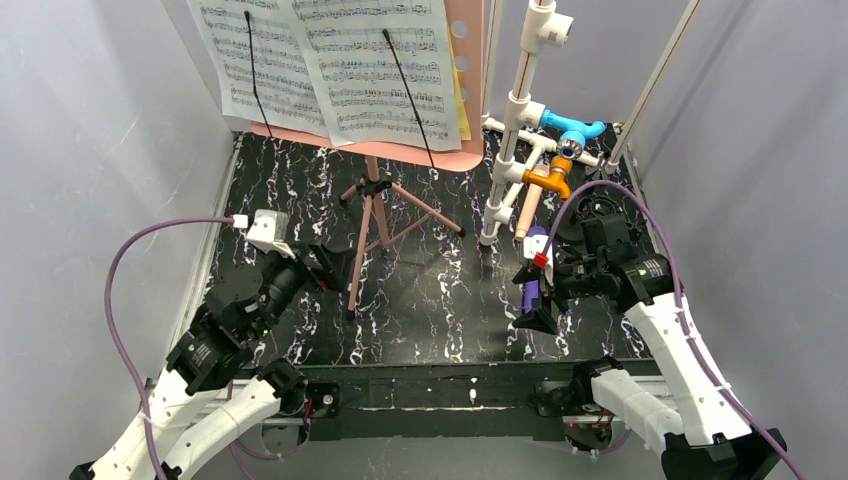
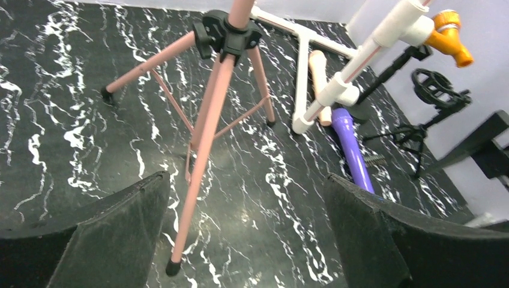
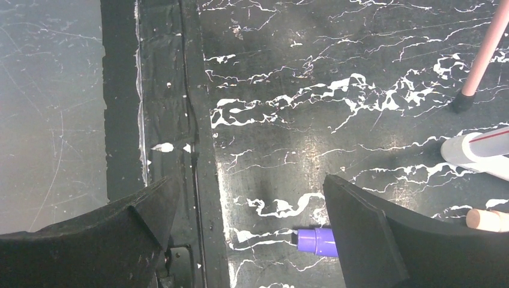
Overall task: Pack up the instrument practice props
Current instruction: Move the music stand to the center of the board.
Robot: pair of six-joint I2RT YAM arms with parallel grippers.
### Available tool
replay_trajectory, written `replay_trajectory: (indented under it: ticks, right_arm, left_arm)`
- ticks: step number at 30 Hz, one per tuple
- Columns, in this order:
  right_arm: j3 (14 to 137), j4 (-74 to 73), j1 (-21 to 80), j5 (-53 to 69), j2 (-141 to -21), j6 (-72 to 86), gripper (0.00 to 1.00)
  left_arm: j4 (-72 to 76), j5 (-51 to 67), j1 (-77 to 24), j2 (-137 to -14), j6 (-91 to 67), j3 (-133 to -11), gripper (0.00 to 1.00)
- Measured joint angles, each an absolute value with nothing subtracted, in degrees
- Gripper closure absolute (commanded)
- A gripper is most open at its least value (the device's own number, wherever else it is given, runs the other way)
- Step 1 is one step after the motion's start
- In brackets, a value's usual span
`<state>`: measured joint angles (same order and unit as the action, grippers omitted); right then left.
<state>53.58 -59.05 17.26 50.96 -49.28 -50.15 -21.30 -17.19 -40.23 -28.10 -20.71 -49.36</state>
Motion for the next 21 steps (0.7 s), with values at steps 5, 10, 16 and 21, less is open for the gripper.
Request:
replay_trajectory:
  ticks: [5,10,16,21]
  right_arm:
    - [55.46,-60.75,17.26,50.26,-49.39,-51.22,0.02]
    - [56.36,-62.15,17.26,49.39,-49.34,-51.66,0.02]
    - [56.60,-63.31,16.47,49.01,-48.73,-52.05,0.02]
    - [57.36,-63.37,16.08,49.23,-48.58,-52.01,0.02]
  left_arm:
    - [-26.96,-12.84,-40.23,-26.87,-23.51,-53.52,0.02]
    - [-31.44,-7.84,-40.23,-26.55,-26.94,-59.77,0.02]
    - [-34.46,-3.55,-40.23,-26.68,-30.52,-64.84,0.02]
    - [-34.98,-0.40,-40.21,-27.77,-32.75,-70.35,0.02]
